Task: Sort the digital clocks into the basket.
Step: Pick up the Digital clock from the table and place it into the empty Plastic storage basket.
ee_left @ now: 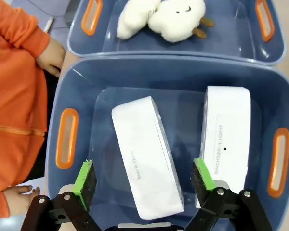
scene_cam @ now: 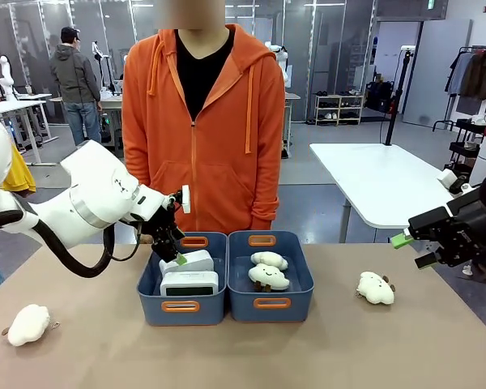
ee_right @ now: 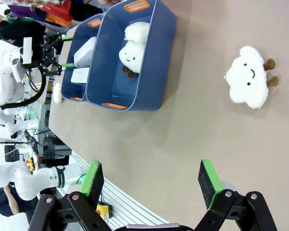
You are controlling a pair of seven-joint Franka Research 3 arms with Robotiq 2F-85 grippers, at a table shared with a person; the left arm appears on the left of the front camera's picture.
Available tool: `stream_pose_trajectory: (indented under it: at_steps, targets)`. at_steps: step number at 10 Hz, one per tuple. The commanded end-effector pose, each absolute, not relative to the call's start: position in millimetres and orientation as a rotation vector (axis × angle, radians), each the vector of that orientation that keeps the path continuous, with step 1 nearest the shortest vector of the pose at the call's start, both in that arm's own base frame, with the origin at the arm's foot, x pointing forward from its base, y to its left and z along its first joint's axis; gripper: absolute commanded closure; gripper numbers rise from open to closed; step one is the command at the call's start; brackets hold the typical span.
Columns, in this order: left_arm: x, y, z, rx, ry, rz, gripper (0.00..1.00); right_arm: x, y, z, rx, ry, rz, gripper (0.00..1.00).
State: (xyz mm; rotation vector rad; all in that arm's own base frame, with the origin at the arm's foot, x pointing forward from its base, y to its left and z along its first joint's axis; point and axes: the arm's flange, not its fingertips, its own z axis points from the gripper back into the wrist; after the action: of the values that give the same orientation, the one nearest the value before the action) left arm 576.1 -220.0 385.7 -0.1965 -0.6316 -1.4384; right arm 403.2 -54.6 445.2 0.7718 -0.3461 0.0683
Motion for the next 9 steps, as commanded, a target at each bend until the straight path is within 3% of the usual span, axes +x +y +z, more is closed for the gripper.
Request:
stream_pose_trajectory:
  at_steps: [1,2,9]
  targets:
    - [563,-210,399,-0.261,-0.69,-1.334,0.06,404,-53,446,0.758,-0.342,0.068,0.0]
    - [576,-220,386,-0.197,-0.632,-1.438,0.06,404,-53,446,0.758,-0.342,0.068,0.0]
    - [575,-221,386,-0.204,-0.629,-1.43,0.06,404,-53,446,0.758,-0.342,0.068,0.0]
